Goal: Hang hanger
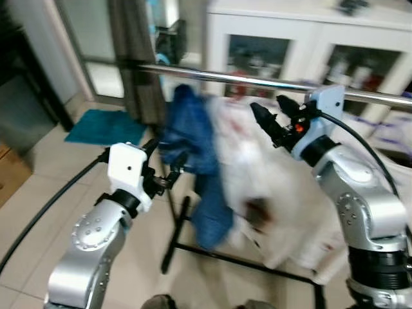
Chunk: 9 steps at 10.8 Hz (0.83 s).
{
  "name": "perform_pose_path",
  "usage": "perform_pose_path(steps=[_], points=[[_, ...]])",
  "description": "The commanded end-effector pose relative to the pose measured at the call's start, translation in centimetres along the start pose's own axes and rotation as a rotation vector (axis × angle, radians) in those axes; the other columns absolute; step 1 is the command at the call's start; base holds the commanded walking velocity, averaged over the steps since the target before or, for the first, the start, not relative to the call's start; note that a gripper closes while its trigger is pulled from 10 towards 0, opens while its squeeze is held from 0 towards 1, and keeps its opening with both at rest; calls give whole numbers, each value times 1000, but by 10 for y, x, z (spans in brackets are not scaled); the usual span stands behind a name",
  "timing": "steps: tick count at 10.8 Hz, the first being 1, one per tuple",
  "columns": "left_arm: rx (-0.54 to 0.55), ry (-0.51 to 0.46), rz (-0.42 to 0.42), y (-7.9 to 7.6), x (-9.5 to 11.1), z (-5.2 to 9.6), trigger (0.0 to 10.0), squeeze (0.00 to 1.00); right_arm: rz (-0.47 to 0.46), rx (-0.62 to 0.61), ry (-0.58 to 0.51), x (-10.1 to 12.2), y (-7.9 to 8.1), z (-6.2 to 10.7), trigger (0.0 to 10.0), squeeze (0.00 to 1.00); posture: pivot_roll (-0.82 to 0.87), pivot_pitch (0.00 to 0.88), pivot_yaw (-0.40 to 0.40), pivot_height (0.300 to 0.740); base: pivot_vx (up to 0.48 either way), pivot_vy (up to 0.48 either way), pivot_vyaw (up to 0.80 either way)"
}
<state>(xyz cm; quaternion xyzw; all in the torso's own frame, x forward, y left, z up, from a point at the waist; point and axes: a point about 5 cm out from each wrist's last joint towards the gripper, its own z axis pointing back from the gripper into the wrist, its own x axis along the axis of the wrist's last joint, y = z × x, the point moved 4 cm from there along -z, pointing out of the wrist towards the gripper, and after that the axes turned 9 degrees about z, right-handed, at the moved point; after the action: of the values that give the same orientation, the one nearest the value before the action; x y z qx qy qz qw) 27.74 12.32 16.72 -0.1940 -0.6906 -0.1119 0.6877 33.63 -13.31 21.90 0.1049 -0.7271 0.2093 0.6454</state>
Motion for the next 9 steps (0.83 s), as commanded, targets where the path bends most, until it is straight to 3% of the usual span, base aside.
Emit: perform_pose_path(steps=[1, 5, 9], points=[[6, -3, -21, 2, 1, 0, 10000, 1000, 34, -11, 2, 0, 0, 1, 10000, 1000, -122, 84, 31, 740, 0, -292, 0], [-144, 59, -67, -13, -6, 6, 10000, 1000, 75, -3, 168, -23, -6, -8, 10000, 1000, -117, 75, 36, 740, 0, 0, 0], [-188, 102, -81, -14, -12, 9, 10000, 1000, 19, -128, 224, -40, -29, -47, 10000, 1000, -98, 50, 32, 740, 0, 0, 0]])
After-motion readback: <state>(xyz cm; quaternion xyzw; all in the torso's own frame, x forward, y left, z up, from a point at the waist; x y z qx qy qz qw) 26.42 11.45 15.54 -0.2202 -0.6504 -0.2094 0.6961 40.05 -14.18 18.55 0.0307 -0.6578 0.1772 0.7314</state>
